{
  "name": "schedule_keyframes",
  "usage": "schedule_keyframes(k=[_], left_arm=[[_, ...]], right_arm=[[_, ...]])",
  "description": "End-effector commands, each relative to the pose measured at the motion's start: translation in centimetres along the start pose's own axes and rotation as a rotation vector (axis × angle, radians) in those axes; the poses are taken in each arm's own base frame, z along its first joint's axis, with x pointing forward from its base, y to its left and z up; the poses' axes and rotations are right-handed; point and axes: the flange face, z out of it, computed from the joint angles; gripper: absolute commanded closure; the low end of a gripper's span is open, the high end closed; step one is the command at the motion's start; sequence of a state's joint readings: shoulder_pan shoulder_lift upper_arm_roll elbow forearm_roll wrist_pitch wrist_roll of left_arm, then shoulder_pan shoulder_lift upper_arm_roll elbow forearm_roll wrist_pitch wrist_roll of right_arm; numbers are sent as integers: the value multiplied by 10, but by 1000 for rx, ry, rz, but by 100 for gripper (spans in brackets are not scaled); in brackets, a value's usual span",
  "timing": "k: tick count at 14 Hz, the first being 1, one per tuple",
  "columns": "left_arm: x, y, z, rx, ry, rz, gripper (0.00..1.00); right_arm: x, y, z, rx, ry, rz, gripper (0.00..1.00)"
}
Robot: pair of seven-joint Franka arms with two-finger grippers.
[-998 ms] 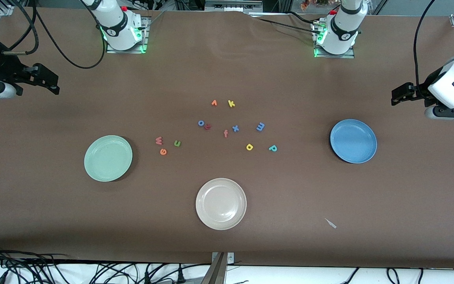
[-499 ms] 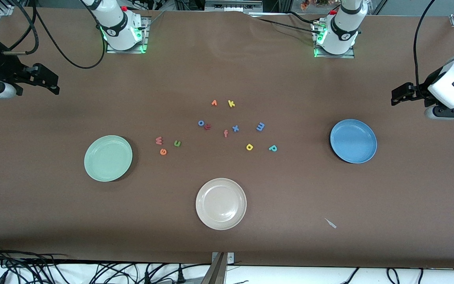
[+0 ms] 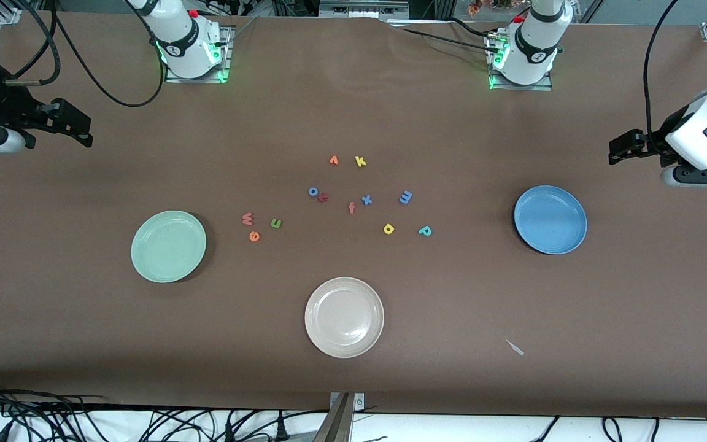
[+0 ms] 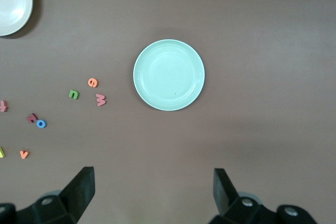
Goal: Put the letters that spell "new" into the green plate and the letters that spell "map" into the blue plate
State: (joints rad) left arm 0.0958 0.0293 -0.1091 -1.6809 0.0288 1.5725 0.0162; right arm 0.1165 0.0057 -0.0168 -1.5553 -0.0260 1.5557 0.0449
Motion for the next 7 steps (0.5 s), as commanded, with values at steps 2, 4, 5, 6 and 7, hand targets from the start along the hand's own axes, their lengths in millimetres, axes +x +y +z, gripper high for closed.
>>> schedule_keyframes(k=[2,4,5,6,7], left_arm=[[-1,2,-1,-19,0,21,0],[-1,2,-1,-19,0,21,0],[-1,2,-1,-19,0,21,0],[-1,2,-1,-19,0,22,0],[-1,2,-1,-19,0,21,0]], right_arm=[[3,0,-6,-11,7,14,0],[3,1,-6,-4,7,17,0],[3,1,-6,-10,7,13,0],[3,1,-6,-11,7,16,0],[3,1,-6,-6,7,17,0]])
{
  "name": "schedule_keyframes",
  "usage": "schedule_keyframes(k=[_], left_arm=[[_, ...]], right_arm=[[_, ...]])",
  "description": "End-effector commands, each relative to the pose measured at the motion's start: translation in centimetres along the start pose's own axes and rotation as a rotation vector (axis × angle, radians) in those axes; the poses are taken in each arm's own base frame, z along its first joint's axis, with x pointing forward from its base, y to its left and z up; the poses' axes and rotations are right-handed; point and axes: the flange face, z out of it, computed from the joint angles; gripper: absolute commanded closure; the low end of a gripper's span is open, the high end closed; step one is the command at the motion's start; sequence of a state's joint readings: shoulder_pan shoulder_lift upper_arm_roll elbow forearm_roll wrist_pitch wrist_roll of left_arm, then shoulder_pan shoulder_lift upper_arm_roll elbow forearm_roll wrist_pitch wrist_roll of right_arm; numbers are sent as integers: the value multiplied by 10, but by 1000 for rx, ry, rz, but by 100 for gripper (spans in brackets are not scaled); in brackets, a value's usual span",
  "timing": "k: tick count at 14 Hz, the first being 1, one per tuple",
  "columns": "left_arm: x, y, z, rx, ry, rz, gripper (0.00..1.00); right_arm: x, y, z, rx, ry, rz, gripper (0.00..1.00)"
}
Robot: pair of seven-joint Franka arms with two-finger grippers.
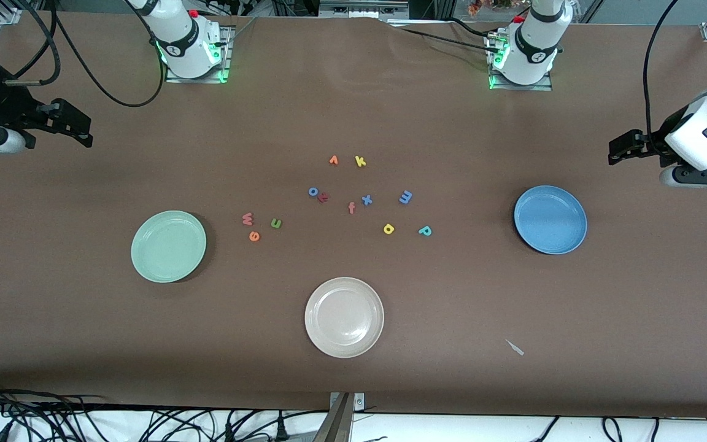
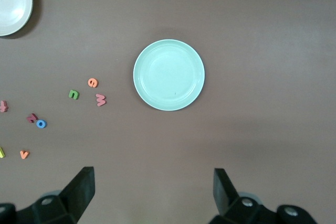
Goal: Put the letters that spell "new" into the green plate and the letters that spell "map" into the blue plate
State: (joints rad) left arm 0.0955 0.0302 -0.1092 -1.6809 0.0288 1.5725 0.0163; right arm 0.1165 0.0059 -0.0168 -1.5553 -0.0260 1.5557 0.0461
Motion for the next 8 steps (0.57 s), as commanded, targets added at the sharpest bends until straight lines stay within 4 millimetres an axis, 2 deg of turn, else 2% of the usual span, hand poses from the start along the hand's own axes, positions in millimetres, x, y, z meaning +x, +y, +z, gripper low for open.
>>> schedule_keyframes(k=[1,6,8], left_arm=[[-2,1,-2,-19,1,21,0],[-2,1,-2,-19,1,21,0],[-2,1,-2,-19,1,21,0]], right_arm=[[3,0,-6,-7,7,14,0],[3,0,-7,-9,9,13,0],[3,0,-13,-7,23,13,0]])
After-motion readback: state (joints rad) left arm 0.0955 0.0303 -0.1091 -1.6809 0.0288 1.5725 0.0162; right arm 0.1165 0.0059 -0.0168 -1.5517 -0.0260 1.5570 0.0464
